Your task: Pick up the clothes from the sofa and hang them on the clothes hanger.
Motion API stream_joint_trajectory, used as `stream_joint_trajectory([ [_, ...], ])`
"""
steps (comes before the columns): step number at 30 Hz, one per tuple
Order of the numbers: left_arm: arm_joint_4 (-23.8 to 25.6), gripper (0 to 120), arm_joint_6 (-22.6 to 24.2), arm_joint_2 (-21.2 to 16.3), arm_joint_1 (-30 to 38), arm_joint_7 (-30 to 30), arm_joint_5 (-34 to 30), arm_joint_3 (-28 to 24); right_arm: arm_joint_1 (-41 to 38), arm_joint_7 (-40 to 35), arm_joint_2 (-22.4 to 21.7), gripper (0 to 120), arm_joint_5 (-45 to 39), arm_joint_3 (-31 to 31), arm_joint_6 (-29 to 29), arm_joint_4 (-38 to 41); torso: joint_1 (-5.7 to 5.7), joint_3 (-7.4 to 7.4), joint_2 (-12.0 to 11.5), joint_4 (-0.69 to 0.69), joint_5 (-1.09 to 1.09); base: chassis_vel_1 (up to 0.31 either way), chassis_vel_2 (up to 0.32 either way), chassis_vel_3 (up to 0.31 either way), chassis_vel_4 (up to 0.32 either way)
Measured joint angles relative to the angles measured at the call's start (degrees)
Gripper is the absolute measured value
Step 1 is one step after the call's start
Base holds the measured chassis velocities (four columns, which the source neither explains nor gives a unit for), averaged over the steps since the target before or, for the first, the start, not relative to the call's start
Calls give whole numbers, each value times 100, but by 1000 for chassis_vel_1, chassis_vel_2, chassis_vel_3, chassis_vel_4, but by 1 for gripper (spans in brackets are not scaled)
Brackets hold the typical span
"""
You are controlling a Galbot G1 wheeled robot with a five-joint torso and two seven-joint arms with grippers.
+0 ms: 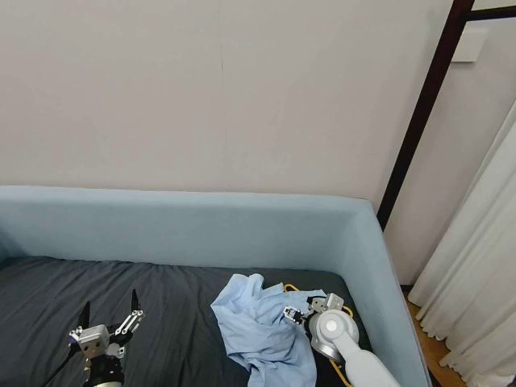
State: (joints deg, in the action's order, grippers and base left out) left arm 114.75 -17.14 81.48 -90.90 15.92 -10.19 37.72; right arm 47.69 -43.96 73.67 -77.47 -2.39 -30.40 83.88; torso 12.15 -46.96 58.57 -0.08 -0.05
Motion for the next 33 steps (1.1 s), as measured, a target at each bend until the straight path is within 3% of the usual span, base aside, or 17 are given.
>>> stream_joint_trajectory([
  [6, -69, 100, -1, -6, 56, 3, 0, -37, 19, 105, -13, 71, 177, 59, -30, -73, 0, 0, 0, 0, 0, 0, 0, 0, 0],
  [16, -107, 100, -10, -29, 101, 13, -13, -49, 184, 460, -100, 30, 646, 174, -36, 35, 0, 0, 0, 0, 0, 0, 0, 0, 0],
  [18, -107, 100, -10, -24, 101, 13, -13, -54, 202, 500, -120, 27, 699, 182, -32, 57, 0, 1, 0, 0, 0, 0, 0, 0, 0],
  [25, -67, 100, -13, 3, 80, 16, -13, -61, 424, 995, -348, 1, 1207, 293, 342, 409, 0, 1, 0, 0, 1, 0, 0, 0, 0],
  [29, -42, 100, -14, 24, 59, 16, -10, -67, 505, 1208, -446, 0, 1408, 317, 434, 562, 0, 1, 0, 0, 1, 0, 0, 0, 0],
  [33, 0, 100, -21, 35, 29, 18, -5, -74, 596, 1940, -686, 0, 1991, 380, 1270, 816, 0, 1, 0, 0, 1, 0, 0, 0, 0],
])
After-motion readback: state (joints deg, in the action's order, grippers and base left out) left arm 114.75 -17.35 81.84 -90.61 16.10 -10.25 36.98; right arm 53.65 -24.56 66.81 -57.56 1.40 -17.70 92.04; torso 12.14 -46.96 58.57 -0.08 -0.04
